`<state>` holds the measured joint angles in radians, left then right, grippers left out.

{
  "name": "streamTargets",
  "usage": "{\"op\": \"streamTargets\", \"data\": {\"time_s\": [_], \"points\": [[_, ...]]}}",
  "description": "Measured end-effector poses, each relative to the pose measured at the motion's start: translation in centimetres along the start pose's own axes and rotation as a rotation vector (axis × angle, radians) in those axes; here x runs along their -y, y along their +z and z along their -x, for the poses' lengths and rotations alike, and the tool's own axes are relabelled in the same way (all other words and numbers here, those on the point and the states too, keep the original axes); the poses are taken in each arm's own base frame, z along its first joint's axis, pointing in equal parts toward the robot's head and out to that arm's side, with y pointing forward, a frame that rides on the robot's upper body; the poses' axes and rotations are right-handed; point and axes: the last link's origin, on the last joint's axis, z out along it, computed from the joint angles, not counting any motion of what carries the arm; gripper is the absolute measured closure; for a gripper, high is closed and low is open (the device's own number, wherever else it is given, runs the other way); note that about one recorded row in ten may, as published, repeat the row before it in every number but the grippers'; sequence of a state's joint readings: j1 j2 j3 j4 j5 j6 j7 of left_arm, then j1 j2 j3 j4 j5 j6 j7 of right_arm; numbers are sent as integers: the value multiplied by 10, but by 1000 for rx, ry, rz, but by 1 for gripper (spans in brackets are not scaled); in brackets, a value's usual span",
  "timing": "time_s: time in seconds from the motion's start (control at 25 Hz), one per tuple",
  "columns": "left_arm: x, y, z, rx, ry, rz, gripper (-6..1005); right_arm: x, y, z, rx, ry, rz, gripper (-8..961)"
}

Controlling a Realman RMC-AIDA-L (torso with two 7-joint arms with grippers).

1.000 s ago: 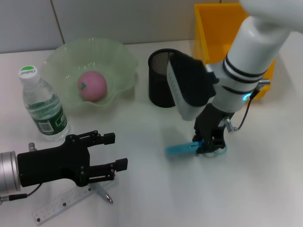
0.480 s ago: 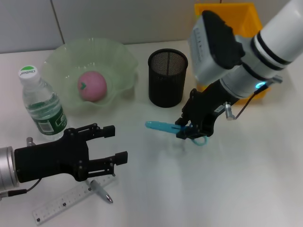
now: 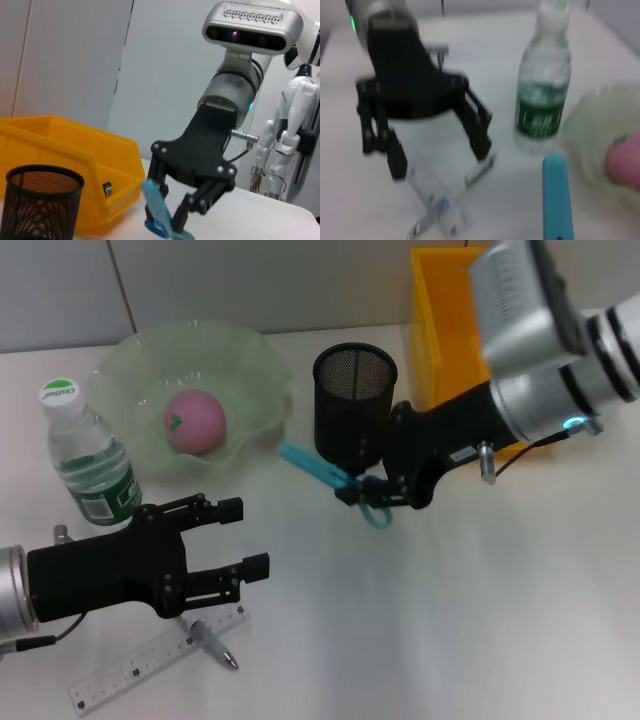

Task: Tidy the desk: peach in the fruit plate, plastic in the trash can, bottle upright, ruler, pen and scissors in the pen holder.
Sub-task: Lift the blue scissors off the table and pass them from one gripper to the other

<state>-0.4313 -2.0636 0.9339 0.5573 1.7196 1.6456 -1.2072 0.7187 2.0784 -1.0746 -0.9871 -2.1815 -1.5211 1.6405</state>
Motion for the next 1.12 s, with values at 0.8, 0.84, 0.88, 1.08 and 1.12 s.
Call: {"op": "streamTargets", "data": {"time_s": [0.8, 0.84, 0.88, 1.08, 1.12], "points": [[2, -5, -5, -76, 0, -47, 263, -16, 0, -41, 350, 135, -29, 716], [2, -5, -5, -76, 0, -47, 263, -17, 1, -42, 362, 138, -28, 716], [2, -4, -5, -89, -4, -49, 263, -19, 2, -44, 382, 146, -29, 716], [2, 0, -6, -108, -5, -43, 265, -25, 4, -51, 459, 164, -50, 716], [2, 0, -7, -112, -3, -42, 266, -26, 4, -52, 466, 171, -52, 716]]}}
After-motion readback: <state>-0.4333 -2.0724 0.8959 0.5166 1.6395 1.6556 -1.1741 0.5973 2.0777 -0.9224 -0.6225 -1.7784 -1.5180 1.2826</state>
